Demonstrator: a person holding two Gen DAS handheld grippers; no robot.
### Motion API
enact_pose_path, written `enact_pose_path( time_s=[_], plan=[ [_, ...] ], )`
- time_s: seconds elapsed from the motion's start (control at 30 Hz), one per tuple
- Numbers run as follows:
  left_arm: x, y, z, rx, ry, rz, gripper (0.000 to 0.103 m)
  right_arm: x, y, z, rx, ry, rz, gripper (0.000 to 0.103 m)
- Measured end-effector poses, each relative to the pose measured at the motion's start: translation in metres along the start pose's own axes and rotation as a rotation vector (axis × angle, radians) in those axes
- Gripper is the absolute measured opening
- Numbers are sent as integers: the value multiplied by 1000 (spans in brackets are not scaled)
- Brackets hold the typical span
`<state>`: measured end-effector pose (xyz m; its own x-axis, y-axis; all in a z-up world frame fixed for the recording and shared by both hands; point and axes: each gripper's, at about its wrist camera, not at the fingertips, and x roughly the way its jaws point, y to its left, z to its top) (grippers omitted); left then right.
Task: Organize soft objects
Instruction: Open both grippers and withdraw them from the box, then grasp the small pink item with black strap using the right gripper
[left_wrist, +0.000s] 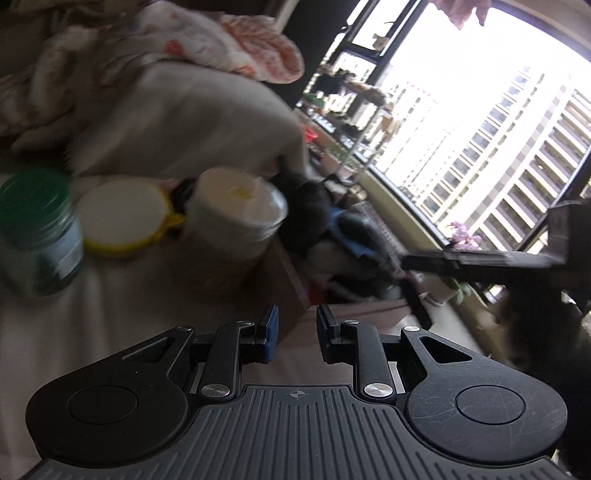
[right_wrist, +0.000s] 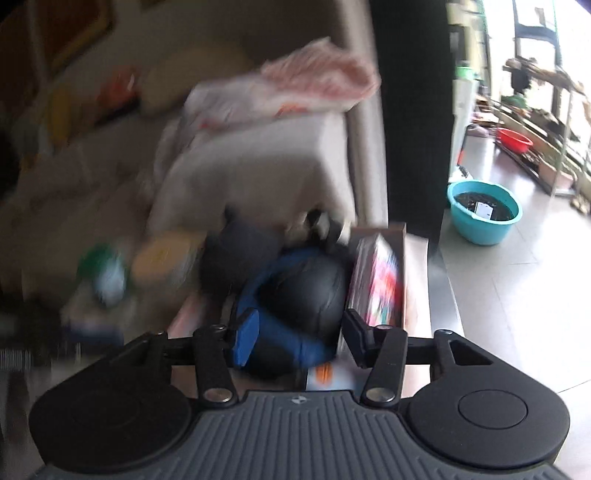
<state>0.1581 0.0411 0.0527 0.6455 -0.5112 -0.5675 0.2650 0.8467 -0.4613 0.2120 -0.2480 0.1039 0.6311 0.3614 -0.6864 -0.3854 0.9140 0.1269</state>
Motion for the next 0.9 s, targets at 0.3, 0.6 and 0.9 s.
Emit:
enact_pose_path(
  time_s=[0.3, 0.6, 0.9],
  plan=[
    [-21, 24, -18, -68, 10, 65, 25, 11, -4, 2, 20, 63, -183, 6],
    [-30, 38, -26, -108, 12, 111, 25, 44, -2, -3, 66, 112, -112, 6],
    [-48, 66, -33, -131, -17, 178, 25, -12, 37, 21, -47, 93, -161, 39]
  ],
)
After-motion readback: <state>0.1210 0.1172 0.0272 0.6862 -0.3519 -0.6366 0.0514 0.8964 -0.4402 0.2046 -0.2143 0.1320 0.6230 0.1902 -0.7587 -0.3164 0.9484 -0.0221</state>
